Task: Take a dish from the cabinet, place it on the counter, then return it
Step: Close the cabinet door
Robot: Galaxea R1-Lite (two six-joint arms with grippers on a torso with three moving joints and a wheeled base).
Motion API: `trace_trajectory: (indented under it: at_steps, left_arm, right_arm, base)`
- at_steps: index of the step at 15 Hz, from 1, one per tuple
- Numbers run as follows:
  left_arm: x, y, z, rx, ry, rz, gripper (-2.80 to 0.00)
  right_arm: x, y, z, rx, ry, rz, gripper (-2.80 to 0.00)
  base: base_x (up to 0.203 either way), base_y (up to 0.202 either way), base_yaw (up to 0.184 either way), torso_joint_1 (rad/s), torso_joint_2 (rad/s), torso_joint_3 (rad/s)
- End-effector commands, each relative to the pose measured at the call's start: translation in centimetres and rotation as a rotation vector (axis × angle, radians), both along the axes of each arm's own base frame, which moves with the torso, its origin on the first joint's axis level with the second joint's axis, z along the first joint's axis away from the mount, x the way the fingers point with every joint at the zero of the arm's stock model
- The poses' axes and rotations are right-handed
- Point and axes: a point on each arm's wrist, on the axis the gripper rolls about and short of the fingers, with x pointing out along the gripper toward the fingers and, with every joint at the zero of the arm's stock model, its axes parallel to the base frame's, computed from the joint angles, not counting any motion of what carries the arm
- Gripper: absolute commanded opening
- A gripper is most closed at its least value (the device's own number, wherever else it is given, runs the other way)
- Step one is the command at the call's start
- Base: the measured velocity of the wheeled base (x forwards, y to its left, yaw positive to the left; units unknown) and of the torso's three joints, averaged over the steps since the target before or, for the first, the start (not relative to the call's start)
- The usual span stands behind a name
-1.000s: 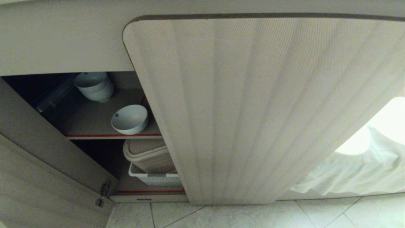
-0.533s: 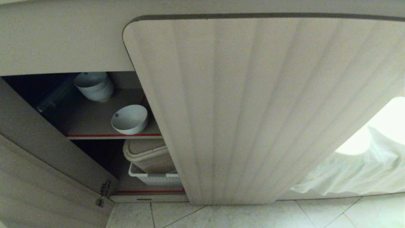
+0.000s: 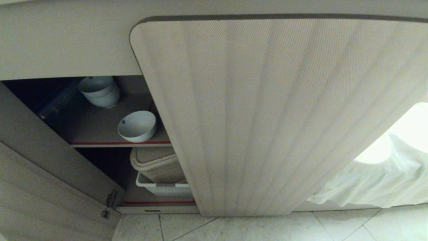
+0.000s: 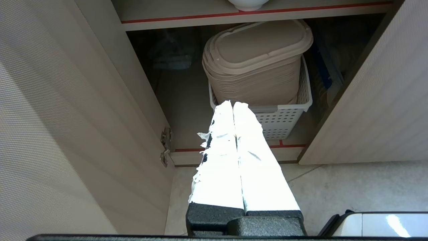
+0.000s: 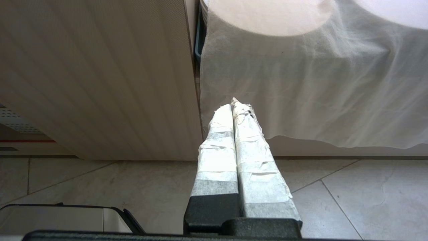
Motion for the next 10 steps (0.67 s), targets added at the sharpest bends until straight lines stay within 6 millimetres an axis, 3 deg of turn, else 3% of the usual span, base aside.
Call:
trace_trajectory:
  at_steps: [1,10]
  left_arm:
    - [0.0,0.0,0.01,0.0,-0.001,0.001,-2.8]
    - [0.0,0.0,0.01,-0.004,-0.001,0.001,-2.8]
  right_arm:
    - [0.0,0.0,0.0,0.0,0.0,0.0,-2.8]
    - [0.0,0.0,0.0,0.0,0.0,0.0,-2.8]
  base:
    - [0.0,0.0,0.0,0.0,0.0,0.0]
    - [0.0,0.0,0.0,0.0,0.0,0.0]
